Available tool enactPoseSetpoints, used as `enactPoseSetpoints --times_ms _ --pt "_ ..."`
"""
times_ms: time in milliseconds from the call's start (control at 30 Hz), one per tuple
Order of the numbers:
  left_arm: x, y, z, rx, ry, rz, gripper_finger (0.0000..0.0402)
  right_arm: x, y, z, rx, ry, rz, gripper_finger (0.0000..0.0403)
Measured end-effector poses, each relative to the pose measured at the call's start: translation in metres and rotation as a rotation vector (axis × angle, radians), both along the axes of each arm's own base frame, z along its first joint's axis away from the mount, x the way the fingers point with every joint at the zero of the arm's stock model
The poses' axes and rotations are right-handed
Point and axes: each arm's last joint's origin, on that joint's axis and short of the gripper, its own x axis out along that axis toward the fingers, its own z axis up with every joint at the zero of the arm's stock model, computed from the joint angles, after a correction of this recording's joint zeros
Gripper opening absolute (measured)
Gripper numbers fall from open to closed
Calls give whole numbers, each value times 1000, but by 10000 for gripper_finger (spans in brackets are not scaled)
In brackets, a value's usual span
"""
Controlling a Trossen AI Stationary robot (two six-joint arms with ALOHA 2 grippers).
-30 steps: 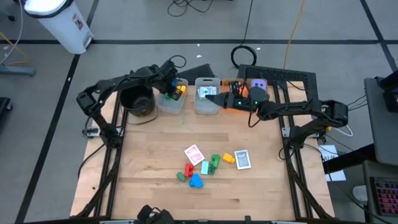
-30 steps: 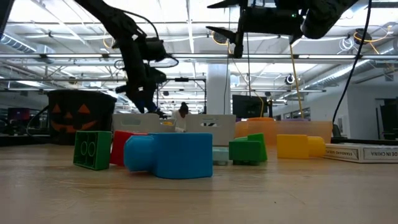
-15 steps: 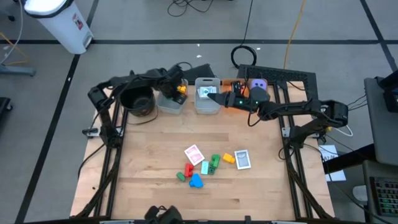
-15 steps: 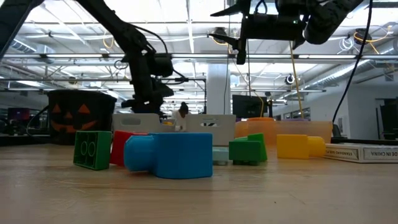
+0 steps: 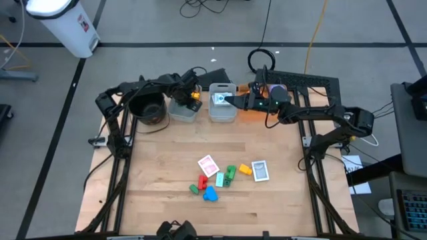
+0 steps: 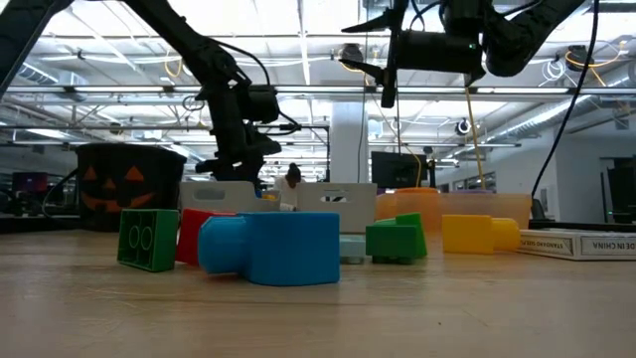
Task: Pick & Place Toys
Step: Put the blue game piece into the left gray bin
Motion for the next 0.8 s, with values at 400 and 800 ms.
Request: enactPoseSetpoints --times_ms 400,800 --pt "-1 2 0 4 -4 2 147 0 0 0 0 0 0 201" --pt "3 2 -16 -64 16 -16 147 0 0 0 3 0 3 201"
